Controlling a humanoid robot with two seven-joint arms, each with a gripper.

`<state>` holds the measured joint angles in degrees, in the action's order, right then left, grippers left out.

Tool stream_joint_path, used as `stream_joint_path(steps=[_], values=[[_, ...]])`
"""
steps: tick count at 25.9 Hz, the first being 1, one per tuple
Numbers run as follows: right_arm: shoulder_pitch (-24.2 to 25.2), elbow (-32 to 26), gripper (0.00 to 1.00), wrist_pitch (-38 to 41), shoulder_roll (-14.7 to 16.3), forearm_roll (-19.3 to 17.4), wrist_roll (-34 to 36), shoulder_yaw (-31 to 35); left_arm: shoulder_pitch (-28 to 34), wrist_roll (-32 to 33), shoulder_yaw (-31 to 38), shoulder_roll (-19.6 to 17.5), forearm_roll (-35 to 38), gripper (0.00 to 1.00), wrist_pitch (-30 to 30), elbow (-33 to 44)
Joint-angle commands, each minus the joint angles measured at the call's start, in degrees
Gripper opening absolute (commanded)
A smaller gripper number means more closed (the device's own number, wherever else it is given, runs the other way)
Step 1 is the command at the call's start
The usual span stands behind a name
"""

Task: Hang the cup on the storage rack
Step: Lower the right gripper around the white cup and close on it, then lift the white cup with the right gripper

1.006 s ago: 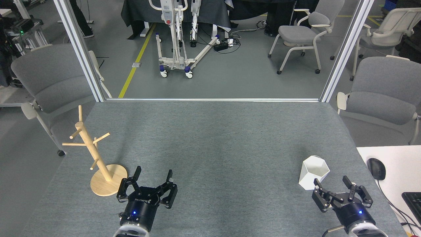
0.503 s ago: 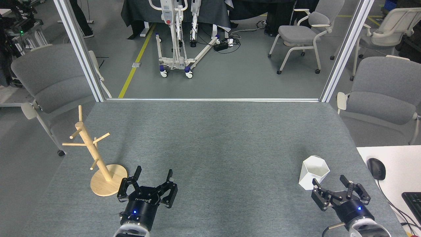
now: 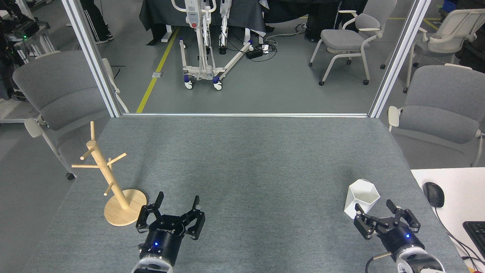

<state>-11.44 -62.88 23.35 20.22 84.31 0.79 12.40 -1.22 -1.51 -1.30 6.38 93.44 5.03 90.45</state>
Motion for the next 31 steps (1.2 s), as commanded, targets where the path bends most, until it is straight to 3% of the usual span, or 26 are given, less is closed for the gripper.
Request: stream_joint_path(steps=[1,31], values=[[-0.34,0.57,0.99,0.03,-0.01,-0.02,0.00,-0.27,-0.01,0.01,-0.02,-0.06,-0.02,0.99,-0.01,-0.10],[-4.56,6.28,0.99,-0.24,-0.62,-0.02,0.00,-1.50,-0.89,0.01,0.07,0.12,-0.02,0.99,-0.02,-2.21]])
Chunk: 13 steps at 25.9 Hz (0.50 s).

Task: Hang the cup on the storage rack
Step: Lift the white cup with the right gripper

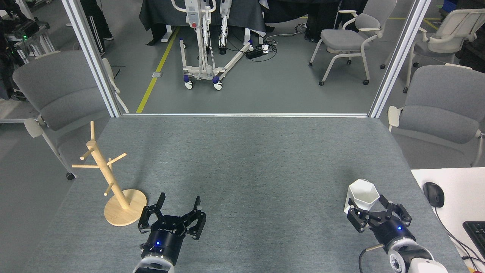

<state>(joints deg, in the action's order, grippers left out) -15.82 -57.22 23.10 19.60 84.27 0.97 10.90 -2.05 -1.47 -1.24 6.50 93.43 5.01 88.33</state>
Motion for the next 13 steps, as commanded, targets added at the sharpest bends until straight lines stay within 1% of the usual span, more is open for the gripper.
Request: stream_joint_path(steps=[1,10,13], values=[[-0.27,0.70,0.99,0.02,0.00,0.02,-0.18,-0.01,-0.06,-0.02,0.01,0.00,0.00,0.99,0.00,-0.27],[-0.62,1.49,0.99,0.02,-0.09,0.02,-0.18,0.08,-0.15,0.07,0.01,0.00,0.00,0.99,0.00,-0.88],[-1.67,2.46,0.99,0.02,0.00,0.02,-0.18,0.08,-0.15,0.07,0.01,0.00,0.00,0.99,0.00,-0.97]])
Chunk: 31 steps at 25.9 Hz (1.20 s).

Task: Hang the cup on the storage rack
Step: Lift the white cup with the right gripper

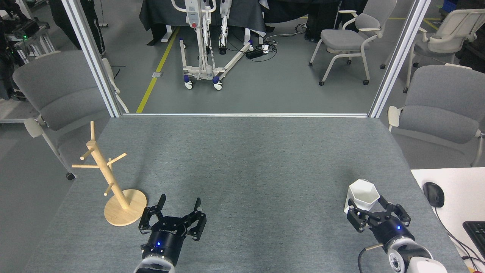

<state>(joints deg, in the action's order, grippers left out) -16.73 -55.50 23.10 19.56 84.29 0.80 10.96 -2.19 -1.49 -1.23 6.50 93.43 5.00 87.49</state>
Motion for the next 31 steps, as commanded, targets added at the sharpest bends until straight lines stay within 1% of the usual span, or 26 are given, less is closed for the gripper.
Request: stream_joint_path(steps=[1,4,13,23,27,31], values=[[-1.02,1.10,0.99,0.02,0.04,0.00,-0.01,0.02,0.00,0.08,0.00,-0.09,0.00,0.99,0.01,-0.12],[-1.81,1.89,0.99,0.02,0.13,0.00,-0.01,-0.06,0.00,0.17,0.00,0.00,0.00,0.99,0.01,-0.04],[-1.99,2.68,0.99,0.02,-0.05,0.00,-0.01,0.02,0.00,0.43,0.00,0.09,0.00,0.99,-0.07,-0.12],[-4.18,4.61,0.99,0.02,0.13,0.00,-0.01,0.02,-0.09,0.43,0.00,0.09,0.00,0.99,-0.07,-0.83],[-4.45,6.28,0.99,-0.07,0.04,0.00,-0.10,0.02,-0.09,0.43,0.00,0.09,0.00,0.99,-0.07,-0.83],[-6.03,8.13,0.99,-0.07,0.04,0.18,-0.10,-0.06,-0.09,0.43,0.00,0.09,0.00,0.99,-0.07,-0.91]])
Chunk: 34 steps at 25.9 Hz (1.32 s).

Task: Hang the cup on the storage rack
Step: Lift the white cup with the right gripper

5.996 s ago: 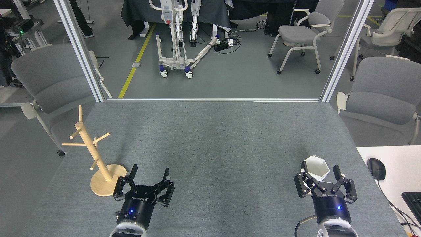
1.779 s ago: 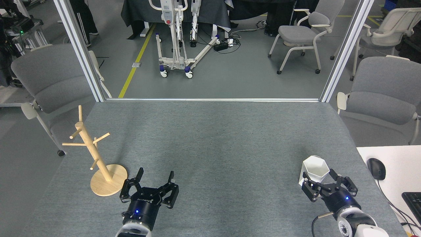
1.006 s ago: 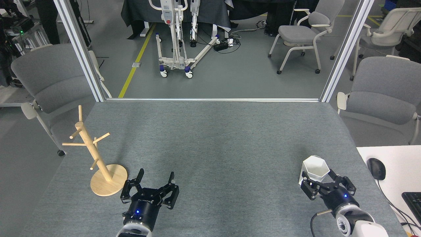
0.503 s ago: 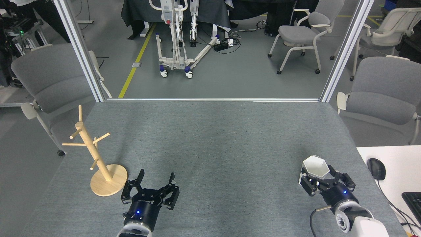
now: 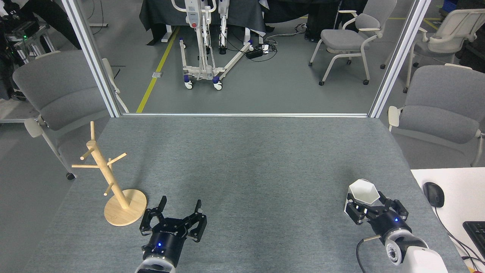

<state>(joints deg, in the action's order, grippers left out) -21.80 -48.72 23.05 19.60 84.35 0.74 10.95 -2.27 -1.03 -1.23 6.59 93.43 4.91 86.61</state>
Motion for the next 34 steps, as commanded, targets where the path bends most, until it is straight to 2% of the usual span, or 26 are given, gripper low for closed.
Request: stream_joint_path(steps=[1,10,34], values=[[-1.05,1.79,0.99,-0.03,0.00,0.47,-0.04,-0.05,-0.02,-0.02,0.00,0.00,0.00,0.99,0.01,-0.04],[-1.84,3.46,0.99,-2.84,-0.53,0.99,0.05,-1.20,-0.02,0.06,0.00,0.00,0.00,0.99,0.01,-0.39],[-2.55,3.46,0.97,-6.79,-1.14,0.91,0.05,-1.90,-0.37,0.15,0.00,0.00,0.00,0.99,0.01,-1.18]])
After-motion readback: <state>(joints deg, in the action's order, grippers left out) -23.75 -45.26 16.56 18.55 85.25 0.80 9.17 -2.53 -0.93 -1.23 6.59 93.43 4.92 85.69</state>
